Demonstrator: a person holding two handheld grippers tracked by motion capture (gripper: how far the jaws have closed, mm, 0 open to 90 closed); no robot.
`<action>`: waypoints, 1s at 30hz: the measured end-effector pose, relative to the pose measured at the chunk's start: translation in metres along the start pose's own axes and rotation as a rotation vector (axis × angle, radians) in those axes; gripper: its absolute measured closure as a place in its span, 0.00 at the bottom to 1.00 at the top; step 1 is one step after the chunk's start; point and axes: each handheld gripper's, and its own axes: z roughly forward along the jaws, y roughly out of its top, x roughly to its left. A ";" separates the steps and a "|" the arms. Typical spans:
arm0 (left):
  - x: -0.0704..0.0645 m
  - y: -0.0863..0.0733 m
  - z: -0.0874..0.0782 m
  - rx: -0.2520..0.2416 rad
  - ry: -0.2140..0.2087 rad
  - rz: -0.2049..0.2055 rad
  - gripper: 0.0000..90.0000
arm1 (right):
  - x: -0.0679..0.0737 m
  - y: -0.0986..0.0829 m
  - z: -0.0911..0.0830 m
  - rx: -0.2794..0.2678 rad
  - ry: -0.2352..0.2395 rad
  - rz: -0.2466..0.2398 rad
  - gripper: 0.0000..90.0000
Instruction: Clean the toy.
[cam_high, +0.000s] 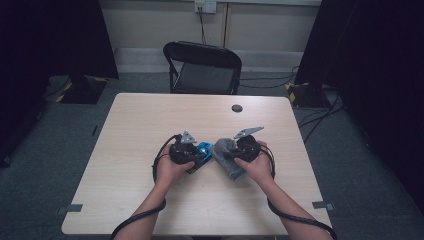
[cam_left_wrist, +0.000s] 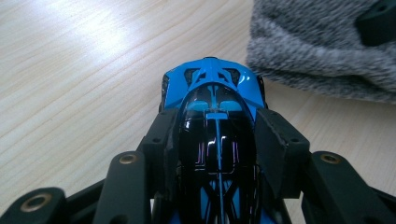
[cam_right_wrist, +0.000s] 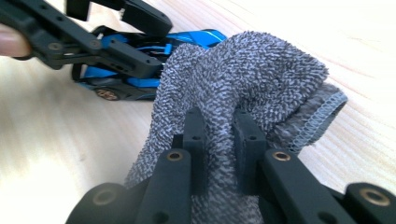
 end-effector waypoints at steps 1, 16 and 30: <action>0.000 0.000 0.000 -0.001 -0.002 -0.005 0.57 | -0.001 0.000 0.001 0.003 -0.004 0.003 0.87; 0.000 -0.001 0.000 -0.004 -0.001 -0.005 0.57 | -0.018 -0.004 0.017 0.045 -0.077 0.057 0.86; -0.001 -0.001 0.000 -0.006 0.000 -0.008 0.57 | -0.013 -0.009 0.024 0.089 -0.124 0.025 0.86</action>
